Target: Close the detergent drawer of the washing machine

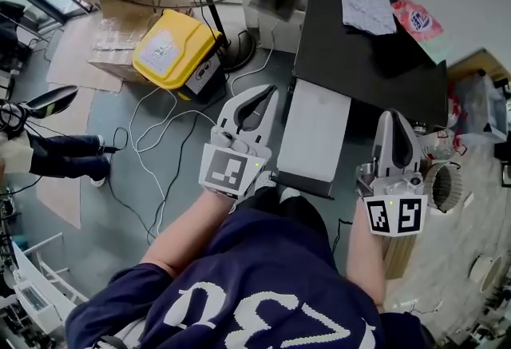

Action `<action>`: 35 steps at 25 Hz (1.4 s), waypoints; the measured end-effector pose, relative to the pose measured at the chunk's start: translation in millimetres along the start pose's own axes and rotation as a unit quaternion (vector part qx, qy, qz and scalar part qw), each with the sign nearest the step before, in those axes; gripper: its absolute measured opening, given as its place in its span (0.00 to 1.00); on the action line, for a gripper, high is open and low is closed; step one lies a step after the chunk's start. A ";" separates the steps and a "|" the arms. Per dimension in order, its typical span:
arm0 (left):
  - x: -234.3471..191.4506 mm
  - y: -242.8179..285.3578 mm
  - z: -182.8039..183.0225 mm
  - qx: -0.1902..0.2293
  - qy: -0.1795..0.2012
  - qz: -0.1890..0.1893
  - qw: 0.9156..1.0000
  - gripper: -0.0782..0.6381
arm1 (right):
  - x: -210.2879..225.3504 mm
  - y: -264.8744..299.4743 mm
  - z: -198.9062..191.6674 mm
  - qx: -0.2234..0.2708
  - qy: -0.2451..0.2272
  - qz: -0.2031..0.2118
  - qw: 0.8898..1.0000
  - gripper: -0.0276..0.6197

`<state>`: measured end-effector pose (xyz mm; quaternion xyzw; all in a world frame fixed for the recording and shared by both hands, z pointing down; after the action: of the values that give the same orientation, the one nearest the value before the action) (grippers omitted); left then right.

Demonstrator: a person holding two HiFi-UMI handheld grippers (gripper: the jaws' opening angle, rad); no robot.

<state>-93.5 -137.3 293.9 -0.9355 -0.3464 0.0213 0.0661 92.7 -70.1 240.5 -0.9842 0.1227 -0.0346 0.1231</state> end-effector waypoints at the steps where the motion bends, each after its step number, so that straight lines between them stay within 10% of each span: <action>1: 1.0 0.9 -4.4 -0.008 -0.003 0.000 1.000 0.14 | 1.8 1.0 -3.5 -0.004 0.002 0.002 1.000 0.07; 15: 38.7 -23.1 -92.7 -0.102 -0.038 -0.030 0.994 0.14 | 12.9 -46.7 -105.2 -0.148 0.051 0.081 0.984 0.07; 22: 48.9 -55.0 -134.1 -0.166 -0.054 -0.049 0.984 0.14 | -16.0 -118.1 -183.2 -0.268 0.145 0.140 0.942 0.07; 25: 60.0 -71.0 -155.9 -0.198 -0.064 -0.075 0.975 0.22 | -27.8 -145.7 -215.4 -0.317 0.177 0.153 0.919 0.25; 35: 97.6 -123.1 -208.6 -0.267 -0.095 -0.162 0.945 0.32 | -51.8 -205.3 -260.0 -0.412 0.142 0.207 0.876 0.35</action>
<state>-81.0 -4.0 518.1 -0.8440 -0.4906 0.0061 -0.2167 64.9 75.0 541.6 -0.8824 0.3428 -0.0942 -0.3081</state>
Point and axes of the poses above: the fingertips, and each gripper's own axes: y forward along the fingers, x to its right, z out of its top, the point moved 1 cm from there along -y, backward along the fingers, and after that the axes turned 6 degrees about x, right-handed, at the moved point
